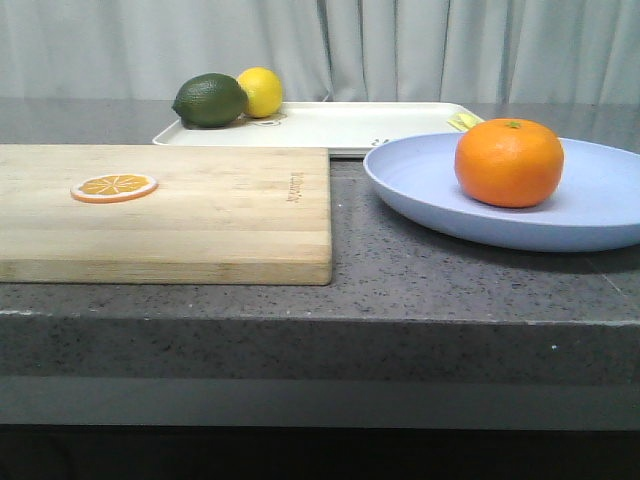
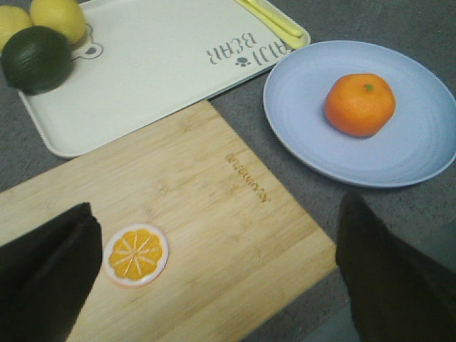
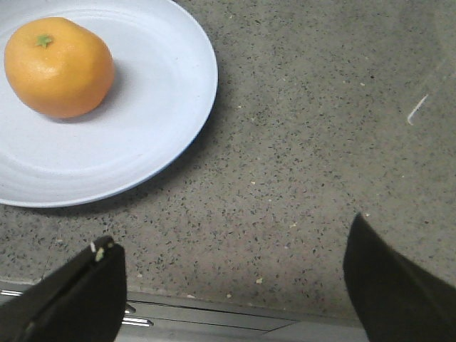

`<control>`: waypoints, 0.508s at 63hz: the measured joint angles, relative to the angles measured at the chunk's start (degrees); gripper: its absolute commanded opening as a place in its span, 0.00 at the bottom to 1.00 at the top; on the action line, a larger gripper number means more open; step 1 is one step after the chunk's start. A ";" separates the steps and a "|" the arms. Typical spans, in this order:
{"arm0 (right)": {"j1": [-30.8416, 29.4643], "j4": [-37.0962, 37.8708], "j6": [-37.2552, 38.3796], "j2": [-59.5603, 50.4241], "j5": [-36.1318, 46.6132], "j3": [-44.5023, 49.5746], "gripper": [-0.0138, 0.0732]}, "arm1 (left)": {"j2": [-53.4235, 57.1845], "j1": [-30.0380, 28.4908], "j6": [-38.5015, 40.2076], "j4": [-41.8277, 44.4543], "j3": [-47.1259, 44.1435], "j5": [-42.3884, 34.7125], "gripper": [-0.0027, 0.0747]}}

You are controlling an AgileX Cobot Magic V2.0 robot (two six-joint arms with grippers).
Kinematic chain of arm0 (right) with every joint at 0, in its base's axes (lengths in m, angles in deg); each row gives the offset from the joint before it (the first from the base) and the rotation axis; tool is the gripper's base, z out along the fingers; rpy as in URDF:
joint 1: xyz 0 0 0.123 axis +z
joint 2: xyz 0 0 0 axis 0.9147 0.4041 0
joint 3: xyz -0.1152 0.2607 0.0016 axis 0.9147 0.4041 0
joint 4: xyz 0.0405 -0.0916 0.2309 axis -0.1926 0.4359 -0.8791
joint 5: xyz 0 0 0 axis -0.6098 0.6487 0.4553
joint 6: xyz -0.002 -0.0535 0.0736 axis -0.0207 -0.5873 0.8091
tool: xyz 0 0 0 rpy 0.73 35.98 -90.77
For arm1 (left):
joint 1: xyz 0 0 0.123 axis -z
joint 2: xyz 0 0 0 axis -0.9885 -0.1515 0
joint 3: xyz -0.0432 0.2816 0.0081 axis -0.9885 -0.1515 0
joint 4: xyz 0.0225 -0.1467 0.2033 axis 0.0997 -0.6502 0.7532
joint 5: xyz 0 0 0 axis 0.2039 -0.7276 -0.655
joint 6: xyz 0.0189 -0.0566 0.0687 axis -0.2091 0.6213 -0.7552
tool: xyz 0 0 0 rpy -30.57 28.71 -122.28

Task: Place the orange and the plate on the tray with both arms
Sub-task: 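Lower the orange onto the plate, open the left gripper and withdraw, then move the right gripper to the plate rim nearest it and grip it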

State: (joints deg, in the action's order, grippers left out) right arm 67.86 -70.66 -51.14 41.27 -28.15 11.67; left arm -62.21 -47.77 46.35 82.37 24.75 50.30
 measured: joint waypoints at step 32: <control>0.00 -0.76 0.00 0.00 -0.05 0.00 0.88 | 16.28 -2.18 0.00 -0.21 -14.49 -0.34 0.88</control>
State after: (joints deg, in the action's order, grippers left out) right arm 67.86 -71.42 -51.14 41.27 -28.20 11.67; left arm -45.93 -49.94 46.35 82.16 10.26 49.97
